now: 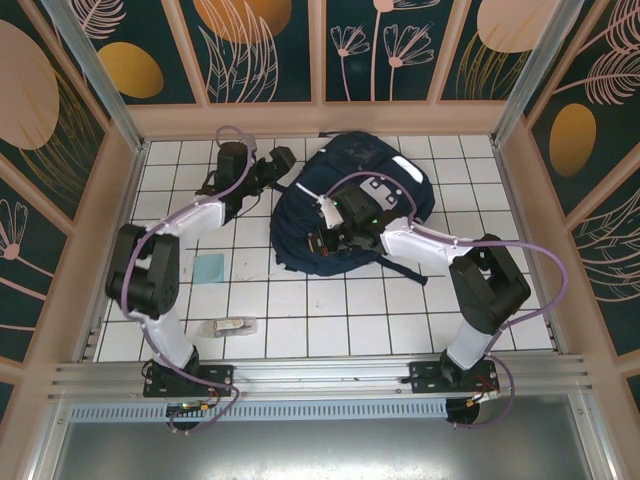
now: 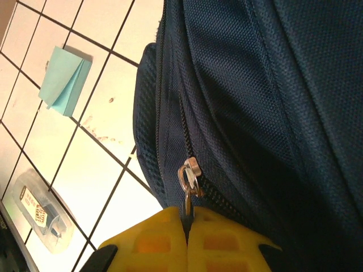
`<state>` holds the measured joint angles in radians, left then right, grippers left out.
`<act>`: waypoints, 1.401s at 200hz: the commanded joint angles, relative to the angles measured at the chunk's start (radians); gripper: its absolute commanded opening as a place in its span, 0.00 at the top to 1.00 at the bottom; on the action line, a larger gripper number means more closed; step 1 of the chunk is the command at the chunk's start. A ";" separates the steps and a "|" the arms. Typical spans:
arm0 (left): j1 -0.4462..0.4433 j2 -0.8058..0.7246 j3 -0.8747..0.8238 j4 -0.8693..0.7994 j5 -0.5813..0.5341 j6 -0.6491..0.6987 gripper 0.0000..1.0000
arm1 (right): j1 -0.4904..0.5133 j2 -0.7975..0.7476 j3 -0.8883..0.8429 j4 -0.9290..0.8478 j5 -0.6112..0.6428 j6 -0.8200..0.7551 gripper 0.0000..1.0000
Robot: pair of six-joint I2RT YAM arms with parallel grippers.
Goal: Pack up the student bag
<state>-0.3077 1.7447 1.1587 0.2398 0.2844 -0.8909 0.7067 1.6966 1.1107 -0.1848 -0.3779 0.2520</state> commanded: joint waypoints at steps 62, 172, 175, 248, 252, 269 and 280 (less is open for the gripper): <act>-0.035 -0.046 -0.368 0.348 0.165 -0.338 0.07 | -0.007 -0.028 0.024 0.202 -0.095 0.113 1.00; -0.010 0.068 -0.252 0.354 0.103 -0.249 1.00 | -0.016 -0.201 -0.260 -0.114 0.076 0.075 1.00; -0.007 0.063 -0.248 0.341 0.097 -0.237 1.00 | -0.024 -0.208 -0.266 -0.128 0.090 0.070 1.00; 0.035 0.027 -0.204 0.191 0.114 -0.106 1.00 | -0.290 -0.246 -0.233 -0.315 0.491 -0.053 1.00; 0.036 0.027 -0.201 0.182 0.117 -0.099 1.00 | -0.302 -0.240 -0.223 -0.311 0.513 -0.064 1.00; 0.038 0.027 -0.192 0.144 0.129 -0.071 1.00 | -0.357 -0.213 -0.165 -0.304 0.542 -0.088 1.00; 0.042 0.023 -0.191 0.132 0.135 -0.061 1.00 | -0.381 -0.200 -0.144 -0.280 0.547 -0.112 1.00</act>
<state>-0.3252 1.8179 0.9321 0.4019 0.4671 -1.0496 0.4122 1.4666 0.9146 -0.3698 -0.0620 0.2031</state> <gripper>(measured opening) 0.071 0.049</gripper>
